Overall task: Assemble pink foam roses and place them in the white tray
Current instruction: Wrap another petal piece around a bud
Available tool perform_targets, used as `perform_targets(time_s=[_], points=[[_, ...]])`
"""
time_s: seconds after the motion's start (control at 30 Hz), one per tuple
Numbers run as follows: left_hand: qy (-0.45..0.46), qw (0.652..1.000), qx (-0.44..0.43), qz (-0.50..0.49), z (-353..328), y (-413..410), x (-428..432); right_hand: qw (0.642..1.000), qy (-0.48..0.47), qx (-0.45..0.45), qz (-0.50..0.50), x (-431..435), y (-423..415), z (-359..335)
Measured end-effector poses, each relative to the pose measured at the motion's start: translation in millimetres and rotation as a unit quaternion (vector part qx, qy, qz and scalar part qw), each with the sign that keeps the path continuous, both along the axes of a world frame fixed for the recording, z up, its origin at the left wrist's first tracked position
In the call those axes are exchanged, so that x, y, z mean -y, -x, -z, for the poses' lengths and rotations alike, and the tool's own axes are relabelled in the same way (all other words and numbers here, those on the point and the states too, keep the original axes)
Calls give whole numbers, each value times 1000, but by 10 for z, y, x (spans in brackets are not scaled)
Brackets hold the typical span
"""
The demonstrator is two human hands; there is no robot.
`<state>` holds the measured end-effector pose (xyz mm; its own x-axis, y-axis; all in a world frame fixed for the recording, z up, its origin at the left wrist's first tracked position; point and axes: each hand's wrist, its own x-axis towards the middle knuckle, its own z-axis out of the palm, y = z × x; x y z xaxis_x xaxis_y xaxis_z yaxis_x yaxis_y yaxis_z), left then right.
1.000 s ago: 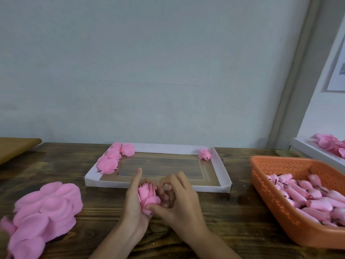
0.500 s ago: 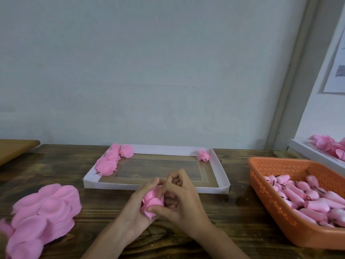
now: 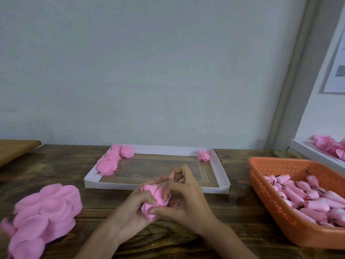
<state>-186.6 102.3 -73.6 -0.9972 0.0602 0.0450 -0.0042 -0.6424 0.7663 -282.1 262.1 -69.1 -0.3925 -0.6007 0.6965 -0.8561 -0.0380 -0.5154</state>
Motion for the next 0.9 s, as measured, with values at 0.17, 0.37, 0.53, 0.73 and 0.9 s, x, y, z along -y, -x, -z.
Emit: perform_targets(time_s=[0.17,0.37,0.53,0.73,0.9], points=[[-34,999,22,0,3,10,8,996,-54,12,-70,-52,52,-64],[0,998,46,-40,-1,4,-19,991,-85,50,-87,-130,46,-106],[-20,997,64,-48,5,14,-37,990,-79,62,-104,-125,-17,-114],[-13,990,64,-126,9,50,-61,998,-1,43,-45,-80,-21,-117],[33,978,79,-189,-38,65,-137,998,-46,-6,-34,-70,-13,-72]])
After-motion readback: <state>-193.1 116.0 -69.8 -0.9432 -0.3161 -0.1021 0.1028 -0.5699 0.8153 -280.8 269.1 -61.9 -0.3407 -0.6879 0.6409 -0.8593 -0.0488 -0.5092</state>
